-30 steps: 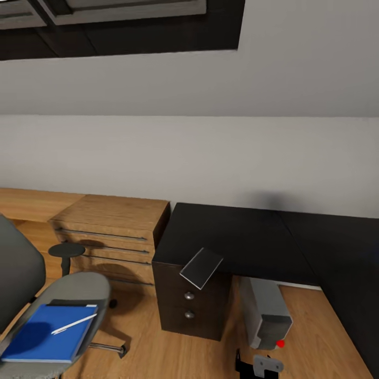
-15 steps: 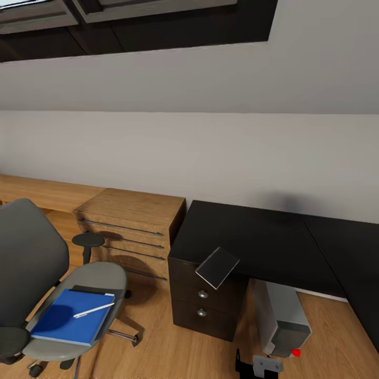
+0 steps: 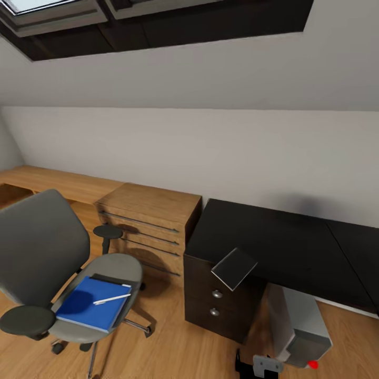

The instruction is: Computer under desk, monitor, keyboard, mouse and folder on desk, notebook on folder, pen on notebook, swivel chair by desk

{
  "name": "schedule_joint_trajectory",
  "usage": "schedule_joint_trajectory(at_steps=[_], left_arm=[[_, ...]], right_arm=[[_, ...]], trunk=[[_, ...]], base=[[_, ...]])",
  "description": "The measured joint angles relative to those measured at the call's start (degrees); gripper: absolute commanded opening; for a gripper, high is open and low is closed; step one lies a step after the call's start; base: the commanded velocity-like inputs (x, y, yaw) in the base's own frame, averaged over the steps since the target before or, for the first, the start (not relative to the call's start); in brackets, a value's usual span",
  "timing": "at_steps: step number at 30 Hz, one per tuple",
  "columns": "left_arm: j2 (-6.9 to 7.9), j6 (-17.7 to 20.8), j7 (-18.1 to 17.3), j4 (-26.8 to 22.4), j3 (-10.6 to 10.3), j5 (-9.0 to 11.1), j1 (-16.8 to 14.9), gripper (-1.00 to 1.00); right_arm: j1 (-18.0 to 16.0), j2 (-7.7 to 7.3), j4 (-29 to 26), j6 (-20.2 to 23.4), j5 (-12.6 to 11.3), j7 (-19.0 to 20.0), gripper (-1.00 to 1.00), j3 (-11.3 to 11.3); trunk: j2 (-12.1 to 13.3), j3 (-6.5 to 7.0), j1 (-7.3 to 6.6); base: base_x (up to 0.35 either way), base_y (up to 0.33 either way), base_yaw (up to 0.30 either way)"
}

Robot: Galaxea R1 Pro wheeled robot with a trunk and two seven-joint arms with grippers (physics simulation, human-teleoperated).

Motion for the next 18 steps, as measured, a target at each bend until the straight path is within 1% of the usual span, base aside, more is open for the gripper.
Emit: schedule_joint_trajectory(at_steps=[7, 14, 18], left_arm=[[0.0, -0.04, 0.03, 0.0, 0.0, -0.02, 0.0, 1.0], [0.0, -0.08, 0.03, 0.01, 0.0, -0.07, 0.0, 1.0], [0.0, -0.07, 0.04, 0.0, 0.0, -0.05, 0.0, 1.0]], right_arm=[[0.0, 0.0, 0.0, -0.02, 0.01, 0.0, 1.0, 0.03], [0.0, 0.06, -0.17, -0.56, 0.01, 0.01, 1.0, 0.19], [0.0, 0.2, -0.12, -0.61, 0.01, -0.05, 1.0, 0.26]], trunk=[[0.0, -0.41, 0.0], [0.0, -0.51, 0.0], [0.0, -0.52, 0.0]], base=[[0.0, 0.0, 0.208], [0.0, 0.0, 0.062], [0.0, 0.0, 0.214]])
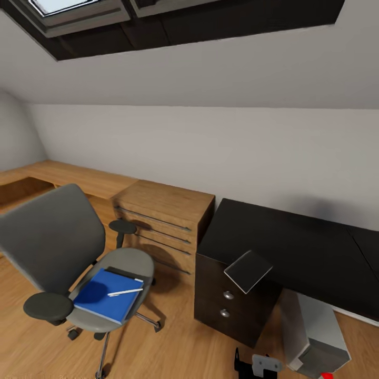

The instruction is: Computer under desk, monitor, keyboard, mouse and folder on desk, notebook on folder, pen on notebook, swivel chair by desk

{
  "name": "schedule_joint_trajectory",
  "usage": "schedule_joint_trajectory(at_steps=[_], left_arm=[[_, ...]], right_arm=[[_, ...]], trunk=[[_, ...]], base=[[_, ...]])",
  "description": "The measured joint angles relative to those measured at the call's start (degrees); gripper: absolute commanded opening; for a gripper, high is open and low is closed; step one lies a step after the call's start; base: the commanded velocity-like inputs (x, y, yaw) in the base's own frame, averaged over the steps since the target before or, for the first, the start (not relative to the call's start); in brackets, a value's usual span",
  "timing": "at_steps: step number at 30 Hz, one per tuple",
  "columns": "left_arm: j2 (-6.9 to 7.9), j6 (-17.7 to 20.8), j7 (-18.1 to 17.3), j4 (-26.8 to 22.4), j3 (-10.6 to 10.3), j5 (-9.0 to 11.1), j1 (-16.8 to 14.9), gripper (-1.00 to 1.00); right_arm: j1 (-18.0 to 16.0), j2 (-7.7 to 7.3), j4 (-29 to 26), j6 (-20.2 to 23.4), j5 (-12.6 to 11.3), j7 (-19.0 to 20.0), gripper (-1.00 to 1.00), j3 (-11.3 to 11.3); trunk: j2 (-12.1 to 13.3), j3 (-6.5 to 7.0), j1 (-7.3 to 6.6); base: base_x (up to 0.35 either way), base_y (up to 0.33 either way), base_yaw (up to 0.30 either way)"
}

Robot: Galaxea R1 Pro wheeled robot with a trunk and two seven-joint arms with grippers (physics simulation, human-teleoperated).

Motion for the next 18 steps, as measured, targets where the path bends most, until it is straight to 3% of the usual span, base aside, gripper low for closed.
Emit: schedule_joint_trajectory(at_steps=[15, 18], left_arm=[[0.06, -0.01, 0.01, 0.0, 0.0, 0.05, 0.0, 1.0], [0.32, -0.09, 0.02, -0.02, 0.11, 0.04, 0.0, 1.0]], right_arm=[[0.0, -0.01, 0.03, 0.08, 0.02, 0.03, 1.0, 0.02], [0.01, -0.02, 0.02, 0.11, 0.08, 0.05, 1.0, 0.03]], trunk=[[0.0, 0.0, 0.0], [0.0, 0.0, 0.0]], base=[[0.0, 0.001, 0.274], [0.0, 0.167, 0.278]])
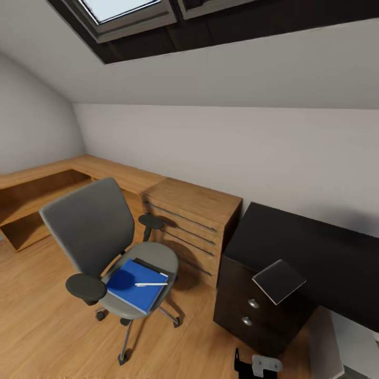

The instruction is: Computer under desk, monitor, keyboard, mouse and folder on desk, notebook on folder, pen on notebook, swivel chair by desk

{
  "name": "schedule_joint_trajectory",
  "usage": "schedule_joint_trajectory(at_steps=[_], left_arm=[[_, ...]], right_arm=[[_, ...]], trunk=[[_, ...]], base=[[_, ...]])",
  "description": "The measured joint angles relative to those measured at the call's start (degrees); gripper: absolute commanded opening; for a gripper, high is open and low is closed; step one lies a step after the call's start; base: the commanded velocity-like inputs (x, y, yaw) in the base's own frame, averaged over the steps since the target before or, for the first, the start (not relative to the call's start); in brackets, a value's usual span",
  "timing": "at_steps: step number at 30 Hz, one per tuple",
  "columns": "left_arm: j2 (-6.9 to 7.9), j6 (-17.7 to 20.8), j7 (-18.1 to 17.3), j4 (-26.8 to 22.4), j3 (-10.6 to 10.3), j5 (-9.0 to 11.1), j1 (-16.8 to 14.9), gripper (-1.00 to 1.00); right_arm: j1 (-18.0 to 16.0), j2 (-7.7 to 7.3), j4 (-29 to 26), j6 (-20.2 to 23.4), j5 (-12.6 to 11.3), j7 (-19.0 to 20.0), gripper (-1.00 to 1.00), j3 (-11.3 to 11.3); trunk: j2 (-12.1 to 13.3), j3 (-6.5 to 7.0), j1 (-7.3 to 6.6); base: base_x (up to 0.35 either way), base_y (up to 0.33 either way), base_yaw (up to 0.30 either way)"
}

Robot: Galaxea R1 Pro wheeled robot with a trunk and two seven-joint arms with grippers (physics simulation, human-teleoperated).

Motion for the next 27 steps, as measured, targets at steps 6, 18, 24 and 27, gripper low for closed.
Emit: schedule_joint_trajectory(at_steps=[6, 18, 24, 27], left_arm=[[0.26, -0.09, 0.04, -0.13, 0.08, 0.01, 0.0, 1.0], [0.21, -2.29, 0.09, -0.07, 0.07, 0.1, 0.0, 1.0], [0.2, -2.38, 0.16, -0.06, 0.06, 0.1, 0.0, 1.0], [0.25, -2.54, 0.3, -0.06, 0.1, 0.1, 0.0, 1.0]], right_arm=[[0.0, 0.0, -0.01, 0.01, 0.02, 0.01, 1.0, -0.01], [-0.01, 0.09, 0.02, -0.03, 0.05, 0.01, 1.0, 0.06], [-0.01, 0.09, 0.02, -0.03, 0.06, 0.0, 1.0, 0.07], [-0.01, 0.09, 0.02, -0.03, 0.1, -0.01, 1.0, 0.06]], trunk=[[0.0, 0.0, 0.0], [0.0, 0.0, 0.0], [0.0, 0.0, 0.0], [0.0, 0.0, 0.0]], base=[[0.0, 0.277, 0.278], [0.0, 0.05, 0.278], [0.0, 0.001, 0.278], [0.0, 0.0, 0.278]])
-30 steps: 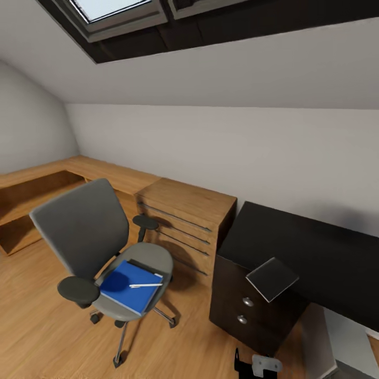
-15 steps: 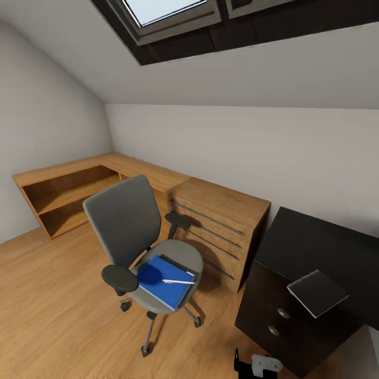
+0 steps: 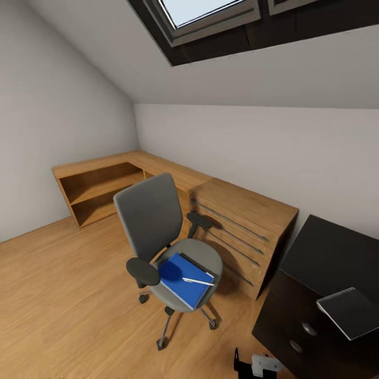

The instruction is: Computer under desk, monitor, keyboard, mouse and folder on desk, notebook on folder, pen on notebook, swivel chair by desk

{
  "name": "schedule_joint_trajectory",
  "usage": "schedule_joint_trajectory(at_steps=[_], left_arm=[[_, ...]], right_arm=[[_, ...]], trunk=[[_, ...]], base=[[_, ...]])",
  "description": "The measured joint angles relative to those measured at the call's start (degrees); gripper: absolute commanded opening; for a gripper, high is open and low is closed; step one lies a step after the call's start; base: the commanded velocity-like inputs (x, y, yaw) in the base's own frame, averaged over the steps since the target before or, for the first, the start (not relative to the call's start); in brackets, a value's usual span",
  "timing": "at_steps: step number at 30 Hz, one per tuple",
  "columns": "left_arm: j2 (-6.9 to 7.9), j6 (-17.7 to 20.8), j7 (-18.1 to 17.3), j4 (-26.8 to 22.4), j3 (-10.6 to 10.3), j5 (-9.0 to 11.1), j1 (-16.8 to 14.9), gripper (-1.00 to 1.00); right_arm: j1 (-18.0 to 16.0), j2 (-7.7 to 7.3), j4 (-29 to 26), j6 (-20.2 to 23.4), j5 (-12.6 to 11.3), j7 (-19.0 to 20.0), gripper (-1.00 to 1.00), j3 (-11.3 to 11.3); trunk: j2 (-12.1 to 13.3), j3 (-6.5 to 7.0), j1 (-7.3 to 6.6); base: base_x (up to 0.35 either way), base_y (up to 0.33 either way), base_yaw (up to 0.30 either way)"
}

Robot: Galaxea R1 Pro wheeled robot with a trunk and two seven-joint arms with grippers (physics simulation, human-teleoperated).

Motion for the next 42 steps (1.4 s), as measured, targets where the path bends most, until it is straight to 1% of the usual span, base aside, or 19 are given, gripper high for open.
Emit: schedule_joint_trajectory(at_steps=[4, 5, 6, 8, 10, 28, 36, 42], left_arm=[[0.03, -0.69, 0.12, 0.0, 0.06, 0.03, 0.0, 1.0], [0.04, -1.64, 0.18, 0.0, 0.33, 0.08, 0.0, 1.0], [0.03, -2.61, 0.17, 0.0, 1.31, 0.14, 0.0, 1.0], [0.01, -2.91, 0.16, 0.02, 1.97, 0.17, 0.0, 1.0], [-0.01, -3.01, 0.16, 0.05, 2.2, 0.21, 0.0, 1.0], [-0.06, -3.11, 0.16, 0.09, 2.43, 0.27, 0.0, 1.0], [-0.14, -3.03, -0.01, 0.18, 2.43, 0.27, -0.01, 1.0], [-0.14, -3.03, -0.02, 0.18, 2.43, 0.25, -0.01, 1.0]], right_arm=[[0.0, 0.0, 0.0, 0.0, 0.02, 0.01, 1.0, 0.0], [0.0, 0.0, 0.0, 0.0, 0.03, 0.02, 1.0, 0.0], [0.0, 0.0, 0.0, 0.0, 0.03, 0.02, 1.0, 0.02], [0.0, 0.0, 0.0, 0.0, 0.03, 0.02, 1.0, 0.02], [0.0, 0.0, 0.0, 0.0, 0.03, -0.01, 1.0, 0.01], [0.0, -0.18, 0.0, 0.0, 0.03, -0.06, 1.0, -0.08], [0.0, -0.36, -0.02, -0.26, 0.33, 0.02, 1.0, 0.02], [0.0, -1.15, -0.08, -0.26, -0.03, -0.05, 1.0, -0.29]], trunk=[[0.0, 0.0, 0.0], [0.0, 0.0, 0.0], [0.0, 0.0, 0.0], [0.0, 0.0, 0.0], [0.0, 0.0, 0.0], [0.0, 0.0, 0.0], [0.0, 0.0, 0.0], [0.0, 0.0, 0.0]], base=[[0.0, 0.0, 0.278], [0.0, 0.0, 0.278], [0.0, 0.0, 0.278], [0.0, 0.0, 0.278], [0.0, 0.0, 0.278], [0.0, 0.0, 0.277], [0.0, 0.0, 0.051], [0.0, 0.0, 0.001]])
